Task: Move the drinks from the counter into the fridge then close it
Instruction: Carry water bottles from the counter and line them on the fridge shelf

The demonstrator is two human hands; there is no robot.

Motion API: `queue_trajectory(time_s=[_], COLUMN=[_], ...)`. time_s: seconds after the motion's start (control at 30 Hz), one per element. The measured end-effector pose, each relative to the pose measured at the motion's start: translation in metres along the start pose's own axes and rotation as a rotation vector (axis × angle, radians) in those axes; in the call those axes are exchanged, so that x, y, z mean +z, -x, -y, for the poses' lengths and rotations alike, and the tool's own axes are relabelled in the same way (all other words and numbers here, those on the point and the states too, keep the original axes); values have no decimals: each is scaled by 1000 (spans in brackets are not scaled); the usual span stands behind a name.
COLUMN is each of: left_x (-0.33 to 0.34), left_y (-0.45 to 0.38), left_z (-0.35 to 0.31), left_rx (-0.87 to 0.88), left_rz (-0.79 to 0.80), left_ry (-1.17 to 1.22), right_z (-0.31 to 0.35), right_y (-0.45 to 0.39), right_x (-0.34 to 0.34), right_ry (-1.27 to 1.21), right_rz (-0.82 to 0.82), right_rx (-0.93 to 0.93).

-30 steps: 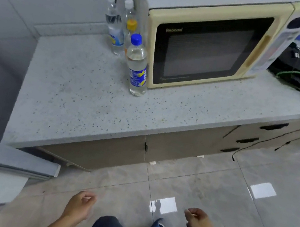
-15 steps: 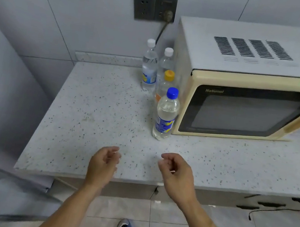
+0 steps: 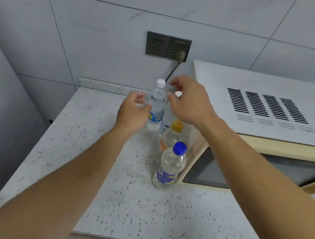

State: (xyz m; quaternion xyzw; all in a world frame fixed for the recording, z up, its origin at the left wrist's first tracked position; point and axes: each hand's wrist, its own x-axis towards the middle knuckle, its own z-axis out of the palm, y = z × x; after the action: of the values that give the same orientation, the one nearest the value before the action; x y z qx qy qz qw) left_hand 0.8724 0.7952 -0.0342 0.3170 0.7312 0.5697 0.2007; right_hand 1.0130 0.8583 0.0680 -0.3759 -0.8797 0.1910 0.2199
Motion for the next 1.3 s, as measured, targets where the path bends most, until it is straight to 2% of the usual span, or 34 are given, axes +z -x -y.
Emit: queue_trajectory(time_s=[0.1, 0.2, 0.37, 0.5, 0.6, 0.7, 1.0, 1.3], left_x=[12, 25, 39, 47, 45, 33, -27, -105], left_y=[-39, -72, -106, -114, -105, -85, 8, 70], left_z=[-12, -16, -12, -10, -9, -1, 16, 18], left_rx=[63, 64, 309, 426, 450, 379, 165, 111], left_rz=[56, 175, 322, 396, 377, 344, 0, -27], left_ry=[-209, -360, -728, -866, -835, -738, -409, -461], right_z=[-8, -13, -21, -32, -35, -32, 10, 50], right_y=[-45, -74, -96, -99, -94, -88, -54, -1], right_x=[5, 16, 34, 48, 53, 54, 60, 71], right_ry=[346, 543, 669, 679, 670, 633, 607, 348], right_rz=[141, 250, 391, 435, 457, 472, 492, 597], right_rx=[21, 31, 39, 33, 48, 62, -79, -132])
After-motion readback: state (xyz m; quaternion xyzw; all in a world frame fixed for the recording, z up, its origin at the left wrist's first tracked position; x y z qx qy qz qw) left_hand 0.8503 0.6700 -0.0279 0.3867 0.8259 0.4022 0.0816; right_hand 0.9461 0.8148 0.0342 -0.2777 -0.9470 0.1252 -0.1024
